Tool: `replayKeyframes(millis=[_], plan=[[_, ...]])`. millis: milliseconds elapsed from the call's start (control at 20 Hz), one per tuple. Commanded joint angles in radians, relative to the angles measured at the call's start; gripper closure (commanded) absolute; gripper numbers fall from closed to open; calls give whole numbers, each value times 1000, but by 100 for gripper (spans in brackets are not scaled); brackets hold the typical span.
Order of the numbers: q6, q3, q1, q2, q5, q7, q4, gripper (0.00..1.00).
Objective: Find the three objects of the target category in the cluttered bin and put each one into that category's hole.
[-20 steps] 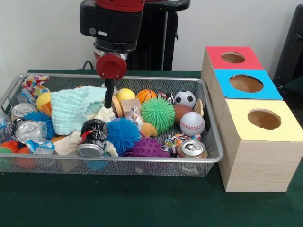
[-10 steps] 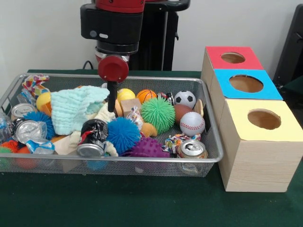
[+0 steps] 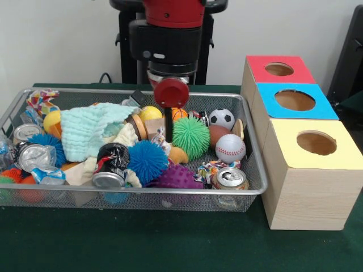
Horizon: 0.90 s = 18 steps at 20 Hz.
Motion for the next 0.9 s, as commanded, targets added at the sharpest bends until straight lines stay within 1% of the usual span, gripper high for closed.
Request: replayKeyframes(millis=[50,100,250,450,600,800,900], plan=[[-15,-64,87,39,75,327,31,0],[-11,-80,109,54,91,350,11,0],[-7,-109,148,70,128,370,-24,0],[21,-123,156,53,168,325,-37,0],[12,-149,160,65,157,293,-58,0],[29,-208,191,74,129,289,-99,0],[26,-223,197,77,119,277,-109,0]])
